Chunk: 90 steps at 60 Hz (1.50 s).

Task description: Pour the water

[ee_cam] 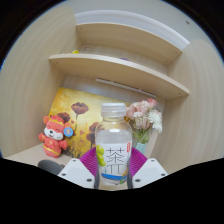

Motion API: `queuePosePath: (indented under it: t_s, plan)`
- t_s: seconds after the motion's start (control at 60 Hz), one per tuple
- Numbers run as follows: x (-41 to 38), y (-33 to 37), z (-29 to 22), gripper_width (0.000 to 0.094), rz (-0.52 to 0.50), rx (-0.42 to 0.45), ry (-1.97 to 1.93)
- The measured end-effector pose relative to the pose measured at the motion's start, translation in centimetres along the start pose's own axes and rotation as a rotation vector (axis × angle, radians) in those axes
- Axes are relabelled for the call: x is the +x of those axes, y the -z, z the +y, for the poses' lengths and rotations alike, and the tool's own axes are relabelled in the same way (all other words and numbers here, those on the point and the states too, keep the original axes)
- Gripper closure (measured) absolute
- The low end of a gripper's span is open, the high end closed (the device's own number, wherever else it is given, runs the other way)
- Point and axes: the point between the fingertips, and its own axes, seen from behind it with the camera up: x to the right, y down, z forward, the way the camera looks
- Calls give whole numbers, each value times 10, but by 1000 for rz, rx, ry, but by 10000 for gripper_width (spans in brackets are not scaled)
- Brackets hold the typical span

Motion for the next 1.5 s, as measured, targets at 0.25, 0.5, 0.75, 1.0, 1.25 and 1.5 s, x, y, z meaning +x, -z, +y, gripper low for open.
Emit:
queuePosePath:
  t_s: [0.25, 0.5, 0.75, 1.0, 1.25, 1.5]
  plan:
    - [-23, -12, 95, 547, -86, -129, -250]
    - [-36, -19, 155, 547, -88, -215, -232]
    - [-37, -19, 155, 493, -86, -235, -224]
    - [-33, -3, 171, 149, -47, -315, -205]
    - [-38, 67, 170, 117, -48, -367, -274]
    - [-74, 159, 150, 119, -98, -383, -308]
